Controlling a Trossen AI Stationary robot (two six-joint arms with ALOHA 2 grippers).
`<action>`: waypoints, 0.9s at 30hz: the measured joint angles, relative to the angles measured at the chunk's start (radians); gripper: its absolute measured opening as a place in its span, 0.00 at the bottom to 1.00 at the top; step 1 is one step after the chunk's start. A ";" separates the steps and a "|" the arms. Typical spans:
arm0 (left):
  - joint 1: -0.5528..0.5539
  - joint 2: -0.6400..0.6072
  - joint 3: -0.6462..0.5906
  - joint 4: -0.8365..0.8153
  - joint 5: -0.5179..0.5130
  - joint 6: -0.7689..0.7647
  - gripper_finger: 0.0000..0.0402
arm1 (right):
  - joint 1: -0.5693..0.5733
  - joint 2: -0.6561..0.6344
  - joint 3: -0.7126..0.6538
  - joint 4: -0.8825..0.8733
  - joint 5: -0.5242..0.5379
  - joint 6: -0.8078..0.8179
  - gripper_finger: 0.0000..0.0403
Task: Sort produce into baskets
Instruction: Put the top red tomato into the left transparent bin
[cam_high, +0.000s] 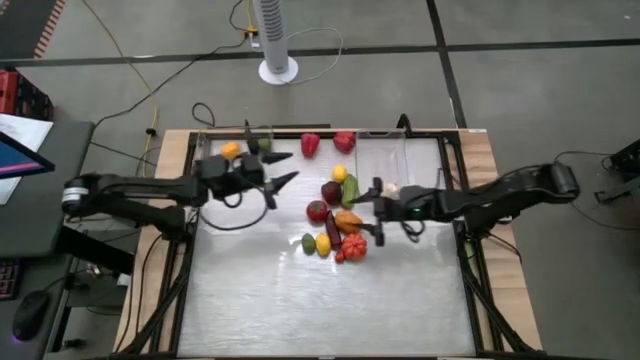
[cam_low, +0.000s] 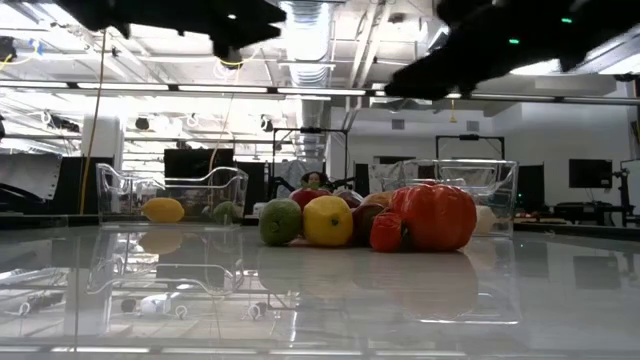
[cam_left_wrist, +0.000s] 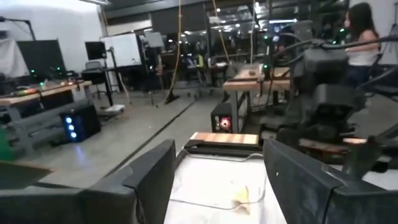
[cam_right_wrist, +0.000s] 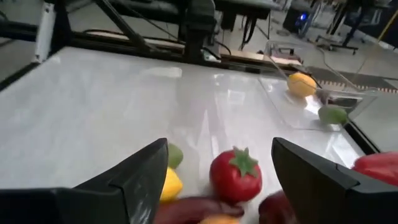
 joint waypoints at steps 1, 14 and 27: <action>-0.001 -0.023 -0.006 -0.009 0.000 0.001 0.57 | -0.005 0.037 0.036 -0.014 0.000 -0.004 0.79; -0.067 -0.256 -0.008 -0.134 -0.015 0.157 0.57 | -0.051 0.479 0.558 -0.512 -0.003 -0.015 0.97; -0.148 -0.456 -0.008 -0.345 -0.040 0.118 0.57 | -0.143 0.735 0.802 -0.758 -0.004 -0.053 0.98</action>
